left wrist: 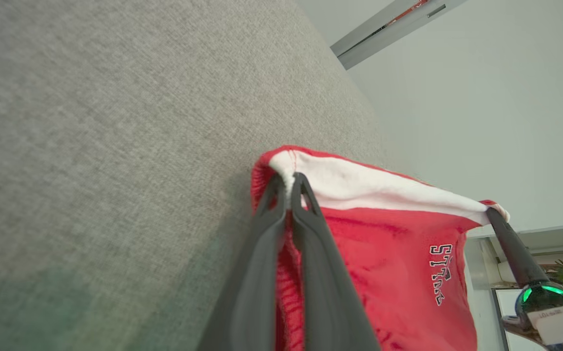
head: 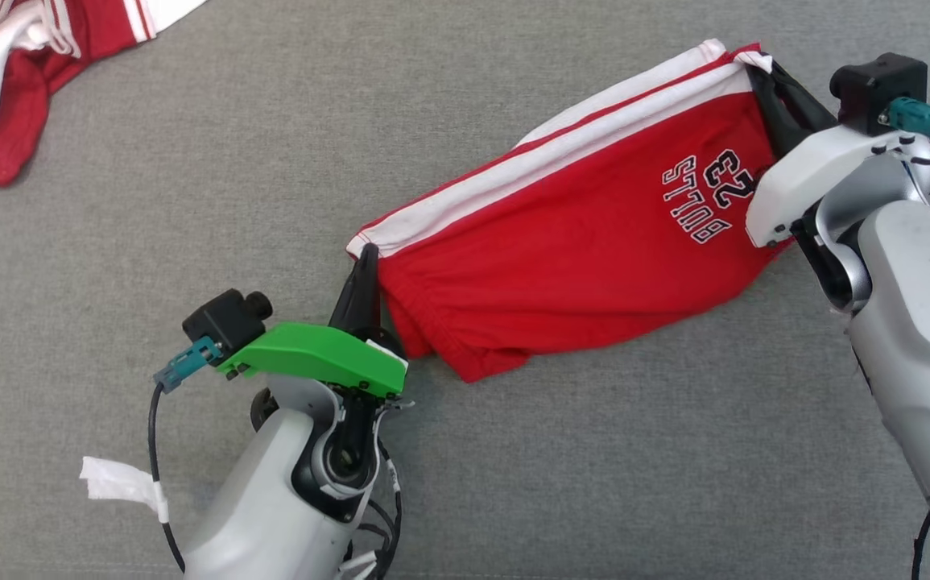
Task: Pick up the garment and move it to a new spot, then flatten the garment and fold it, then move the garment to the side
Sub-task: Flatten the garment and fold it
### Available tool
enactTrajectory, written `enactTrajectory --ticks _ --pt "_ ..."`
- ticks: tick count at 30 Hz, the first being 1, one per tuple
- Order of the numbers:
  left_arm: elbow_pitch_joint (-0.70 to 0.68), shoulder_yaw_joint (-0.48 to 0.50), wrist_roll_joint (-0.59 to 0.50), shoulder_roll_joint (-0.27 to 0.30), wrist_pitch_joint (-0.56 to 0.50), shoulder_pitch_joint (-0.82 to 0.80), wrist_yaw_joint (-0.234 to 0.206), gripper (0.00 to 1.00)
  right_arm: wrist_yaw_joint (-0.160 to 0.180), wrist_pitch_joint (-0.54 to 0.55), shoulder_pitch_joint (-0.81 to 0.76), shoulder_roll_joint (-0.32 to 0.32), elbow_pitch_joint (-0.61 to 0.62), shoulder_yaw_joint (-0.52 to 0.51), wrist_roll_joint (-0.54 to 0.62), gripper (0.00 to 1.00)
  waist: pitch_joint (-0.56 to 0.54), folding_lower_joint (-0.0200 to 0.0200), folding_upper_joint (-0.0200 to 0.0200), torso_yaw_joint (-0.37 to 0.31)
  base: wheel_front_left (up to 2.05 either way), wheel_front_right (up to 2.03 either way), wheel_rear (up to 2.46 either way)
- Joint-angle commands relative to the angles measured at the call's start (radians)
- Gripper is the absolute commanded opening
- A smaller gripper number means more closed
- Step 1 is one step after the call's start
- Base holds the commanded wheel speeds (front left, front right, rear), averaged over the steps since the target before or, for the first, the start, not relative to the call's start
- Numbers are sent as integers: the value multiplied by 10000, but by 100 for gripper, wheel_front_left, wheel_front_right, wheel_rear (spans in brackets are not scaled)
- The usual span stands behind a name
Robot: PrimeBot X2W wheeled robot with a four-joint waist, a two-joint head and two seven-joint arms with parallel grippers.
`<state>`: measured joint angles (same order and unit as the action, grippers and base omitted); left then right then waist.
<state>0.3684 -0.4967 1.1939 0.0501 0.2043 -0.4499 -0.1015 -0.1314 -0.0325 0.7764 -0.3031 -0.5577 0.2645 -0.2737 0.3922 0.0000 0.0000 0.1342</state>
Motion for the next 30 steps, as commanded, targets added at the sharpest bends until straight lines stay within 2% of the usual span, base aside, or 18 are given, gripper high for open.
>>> enactTrajectory --ticks 1,5,7,8,9,10,15,22,27,30 --pt "195 -128 158 14 106 -270 43 0 14 -25 312 -79 -376 119 -77 0 401 0 0 475 0 0 0" --pt "600 -594 504 20 328 -538 72 0 14 -172 924 -114 -1576 341 -190 0 353 0 0 598 0 0 0" --pt "707 -786 560 24 418 -630 71 4 14 -352 1177 -114 -2073 355 -197 41 301 0 0 639 0 0 0" --pt "733 -841 594 30 458 -651 72 23 14 -497 1281 -107 -2322 311 -191 85 261 0 0 657 0 0 0" --pt "750 -896 561 31 503 -669 74 64 14 -628 1354 -92 -2518 269 -171 100 223 0 0 666 0 0 0" --pt "760 -955 455 31 527 -678 69 100 14 -760 1419 -67 -2736 249 -141 100 167 0 0 673 0 0 0" --pt "595 -873 -688 198 616 -443 -5 100 14 -1315 1624 19 -3547 283 -116 100 -185 0 0 640 0 0 0" --pt "-746 217 -3258 561 599 670 10 100 14 -1725 1393 -127 -4287 528 -382 100 -910 0 0 573 0 0 0" --pt "-1549 654 -4961 779 601 1480 -36 100 14 -1198 1047 -354 -4614 978 -854 100 -1450 0 0 600 0 0 0" --pt "-1765 784 -5553 785 600 1833 -75 100 14 -595 872 -521 -4619 1348 -1297 100 -1566 0 0 677 0 0 0"
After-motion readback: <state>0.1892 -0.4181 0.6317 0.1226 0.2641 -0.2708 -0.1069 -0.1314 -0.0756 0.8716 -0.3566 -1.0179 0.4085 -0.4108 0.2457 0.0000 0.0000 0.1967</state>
